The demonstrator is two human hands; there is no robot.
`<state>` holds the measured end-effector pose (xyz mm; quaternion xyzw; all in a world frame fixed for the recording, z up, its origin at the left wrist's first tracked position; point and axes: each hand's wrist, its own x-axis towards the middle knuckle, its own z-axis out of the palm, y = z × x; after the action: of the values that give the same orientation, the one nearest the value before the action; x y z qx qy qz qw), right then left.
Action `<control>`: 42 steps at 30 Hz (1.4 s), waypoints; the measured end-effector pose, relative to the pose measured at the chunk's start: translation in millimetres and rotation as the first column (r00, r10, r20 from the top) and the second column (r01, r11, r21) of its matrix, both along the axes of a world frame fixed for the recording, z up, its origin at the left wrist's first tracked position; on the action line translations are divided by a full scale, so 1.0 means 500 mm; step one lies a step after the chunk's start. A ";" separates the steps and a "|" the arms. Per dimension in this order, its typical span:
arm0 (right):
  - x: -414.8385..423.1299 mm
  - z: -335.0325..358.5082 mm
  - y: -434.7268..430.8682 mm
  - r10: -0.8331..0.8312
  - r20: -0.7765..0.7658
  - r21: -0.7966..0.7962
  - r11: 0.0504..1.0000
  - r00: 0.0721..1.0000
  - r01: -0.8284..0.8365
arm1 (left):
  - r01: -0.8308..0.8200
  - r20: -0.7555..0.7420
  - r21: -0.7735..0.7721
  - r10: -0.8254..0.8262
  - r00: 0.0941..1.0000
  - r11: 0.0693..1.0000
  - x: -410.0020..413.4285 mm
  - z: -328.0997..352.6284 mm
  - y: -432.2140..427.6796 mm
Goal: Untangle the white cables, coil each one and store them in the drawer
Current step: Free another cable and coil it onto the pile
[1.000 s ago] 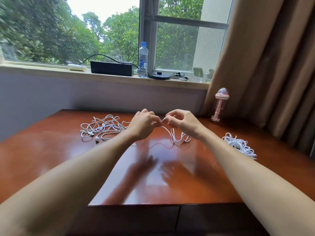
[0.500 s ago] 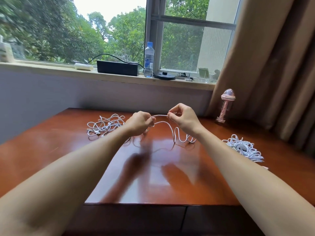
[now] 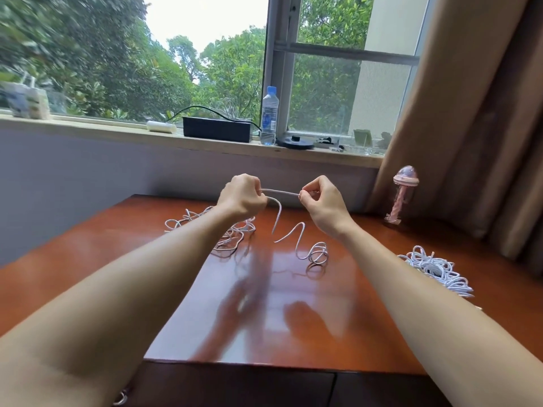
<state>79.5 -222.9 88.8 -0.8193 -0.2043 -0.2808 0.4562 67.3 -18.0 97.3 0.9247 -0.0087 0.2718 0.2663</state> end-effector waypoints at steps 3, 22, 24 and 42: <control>0.007 -0.017 0.001 0.021 -0.044 -0.037 0.999 0.999 -0.023 | 0.075 -0.067 -0.056 -0.078 0.995 0.996 0.009 -0.004 0.007; 0.008 -0.097 0.045 0.124 -0.349 -0.237 0.947 0.929 -0.216 | 0.311 -0.109 -0.114 -0.324 0.940 0.943 0.002 -0.101 0.026; 0.006 -0.102 0.041 0.075 -0.355 -0.395 0.892 0.932 -0.222 | 0.310 -0.169 -0.058 -0.316 0.934 0.949 -0.007 -0.107 0.036; 0.028 -0.116 0.007 0.014 -0.362 -0.409 0.896 0.932 -0.172 | 0.374 -0.257 0.083 -0.343 0.903 0.924 -0.021 -0.177 0.057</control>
<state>93.4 -219.6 31.0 -0.9259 -0.2167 -0.0557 0.3044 57.0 10.6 8.9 0.9484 -0.1646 0.1042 0.2501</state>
